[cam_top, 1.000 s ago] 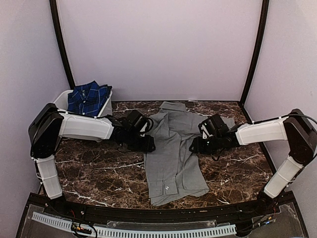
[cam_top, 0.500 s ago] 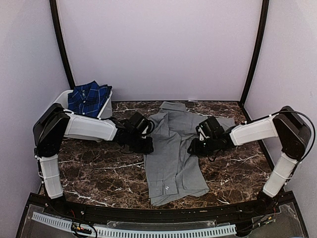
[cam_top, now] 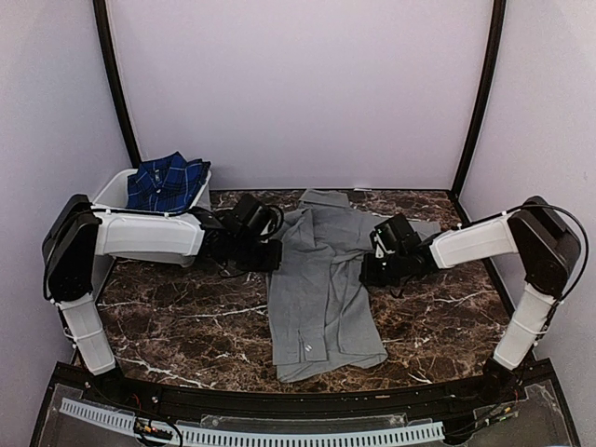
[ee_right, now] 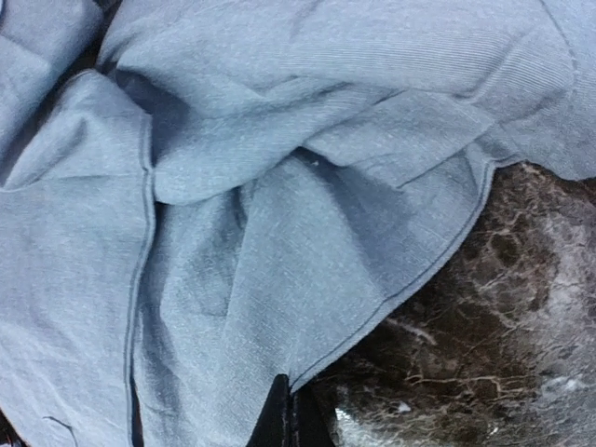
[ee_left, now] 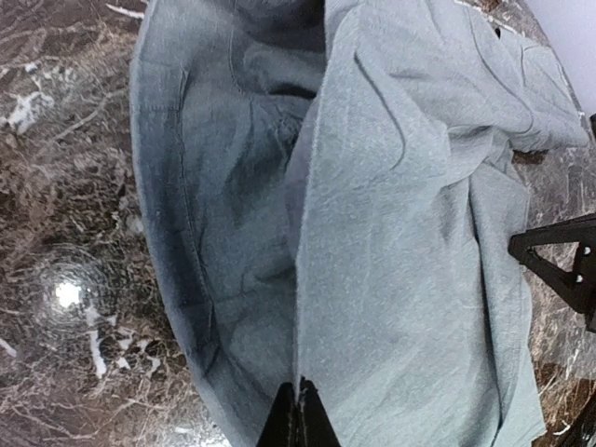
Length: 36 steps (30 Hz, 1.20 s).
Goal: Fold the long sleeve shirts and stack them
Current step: Flatten out the crumpled shirt at the center of the board.
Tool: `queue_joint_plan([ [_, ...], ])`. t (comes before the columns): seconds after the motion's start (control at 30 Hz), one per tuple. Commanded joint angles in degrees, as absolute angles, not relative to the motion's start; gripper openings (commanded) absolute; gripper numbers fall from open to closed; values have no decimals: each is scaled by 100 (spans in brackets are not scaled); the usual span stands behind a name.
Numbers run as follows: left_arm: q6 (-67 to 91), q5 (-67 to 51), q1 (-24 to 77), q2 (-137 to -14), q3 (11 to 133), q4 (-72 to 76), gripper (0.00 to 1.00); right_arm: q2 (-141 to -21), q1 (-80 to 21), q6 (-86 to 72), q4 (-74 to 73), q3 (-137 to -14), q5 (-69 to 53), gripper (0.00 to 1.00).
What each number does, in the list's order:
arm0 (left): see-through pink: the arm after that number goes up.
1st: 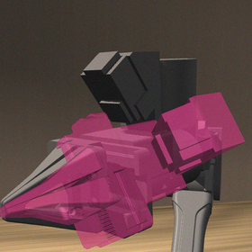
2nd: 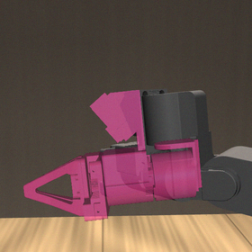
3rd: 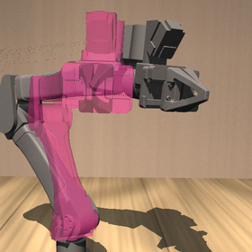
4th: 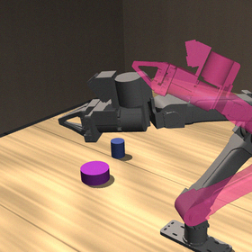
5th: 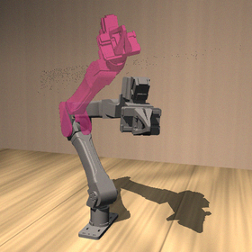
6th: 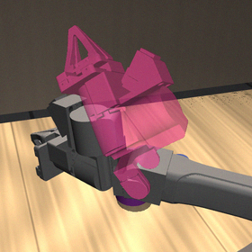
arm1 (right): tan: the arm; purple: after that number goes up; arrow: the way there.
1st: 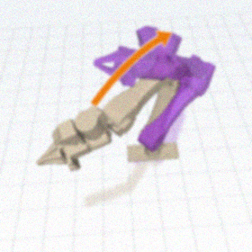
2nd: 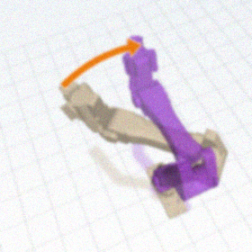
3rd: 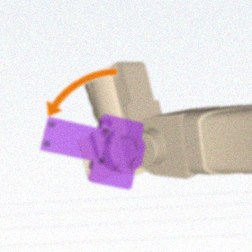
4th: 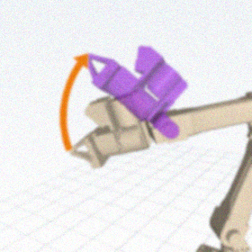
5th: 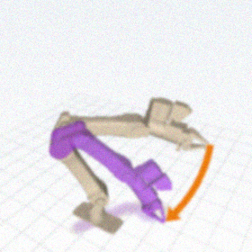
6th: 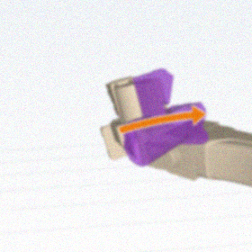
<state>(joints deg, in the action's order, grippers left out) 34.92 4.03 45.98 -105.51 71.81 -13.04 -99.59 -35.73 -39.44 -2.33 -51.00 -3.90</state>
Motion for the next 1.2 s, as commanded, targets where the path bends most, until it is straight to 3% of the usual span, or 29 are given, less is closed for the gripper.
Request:
queue_joint_plan([
  [0.0,3457,804,4555,-9915,7037,-1625,0,-9996,-3407,-3812,-287,-5223,-154,0],
  [0.23,3423,1171,4273,-9408,6853,-2094,0,-9794,-3146,-3645,-476,-5068,52,0],
  [0.53,3043,1524,3041,-8436,6318,-2850,0,-9413,-2415,-3328,-681,-4747,75,0],
  [1.17,2610,2182,2341,-8884,7061,-3525,0,-9087,-1837,-2880,-1258,-4785,304,0],
])
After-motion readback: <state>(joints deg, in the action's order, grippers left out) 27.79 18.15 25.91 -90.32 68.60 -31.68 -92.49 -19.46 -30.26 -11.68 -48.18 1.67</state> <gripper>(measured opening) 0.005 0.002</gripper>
